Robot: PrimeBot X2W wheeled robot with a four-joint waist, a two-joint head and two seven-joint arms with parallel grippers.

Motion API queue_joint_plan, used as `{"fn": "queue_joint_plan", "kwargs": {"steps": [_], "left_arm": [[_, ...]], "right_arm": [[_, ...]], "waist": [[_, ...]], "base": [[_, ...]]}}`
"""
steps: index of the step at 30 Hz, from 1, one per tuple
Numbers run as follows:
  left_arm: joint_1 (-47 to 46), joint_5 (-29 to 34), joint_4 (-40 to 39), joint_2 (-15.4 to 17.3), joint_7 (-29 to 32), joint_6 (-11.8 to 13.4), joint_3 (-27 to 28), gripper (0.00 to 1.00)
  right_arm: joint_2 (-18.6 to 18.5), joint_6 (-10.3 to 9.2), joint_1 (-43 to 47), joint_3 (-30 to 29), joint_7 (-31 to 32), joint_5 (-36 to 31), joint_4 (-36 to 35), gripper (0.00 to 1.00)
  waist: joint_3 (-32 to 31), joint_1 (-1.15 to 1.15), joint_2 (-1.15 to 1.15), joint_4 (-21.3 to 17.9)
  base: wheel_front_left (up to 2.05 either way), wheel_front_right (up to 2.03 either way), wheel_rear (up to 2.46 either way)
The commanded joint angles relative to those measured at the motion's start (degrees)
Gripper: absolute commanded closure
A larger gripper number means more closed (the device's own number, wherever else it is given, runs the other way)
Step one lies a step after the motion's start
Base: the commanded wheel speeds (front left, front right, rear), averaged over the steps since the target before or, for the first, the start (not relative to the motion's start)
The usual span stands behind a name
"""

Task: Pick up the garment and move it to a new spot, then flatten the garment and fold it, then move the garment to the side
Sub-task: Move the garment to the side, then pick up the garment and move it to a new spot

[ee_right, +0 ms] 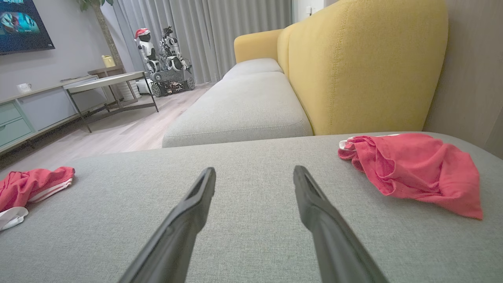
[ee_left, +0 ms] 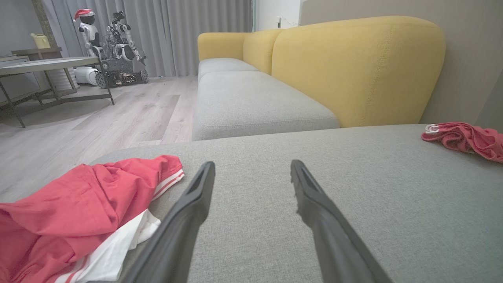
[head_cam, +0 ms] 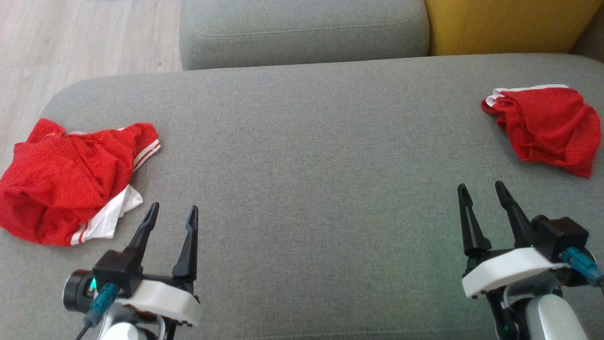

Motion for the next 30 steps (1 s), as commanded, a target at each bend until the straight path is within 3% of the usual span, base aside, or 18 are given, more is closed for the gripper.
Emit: {"fn": "queue_joint_plan", "kwargs": {"steps": [1,30], "left_arm": [[-1.91,-0.25,-2.09,1.24,-0.11,0.51,2.09,0.0],[-2.57,-0.9,-2.46,1.84,0.05,1.58,1.39,0.0]], "right_arm": [[-0.19,-0.04,-1.27,1.13,0.08,0.25,-2.48,0.0],[-0.18,-0.04,-1.56,0.4,0.77,0.04,-2.63,0.0]], "waist": [[-0.02,0.01,0.0,-0.04],[0.43,0.01,0.0,0.55]], "base": [[0.0,0.0,0.0],[0.0,0.0,0.0]]}}
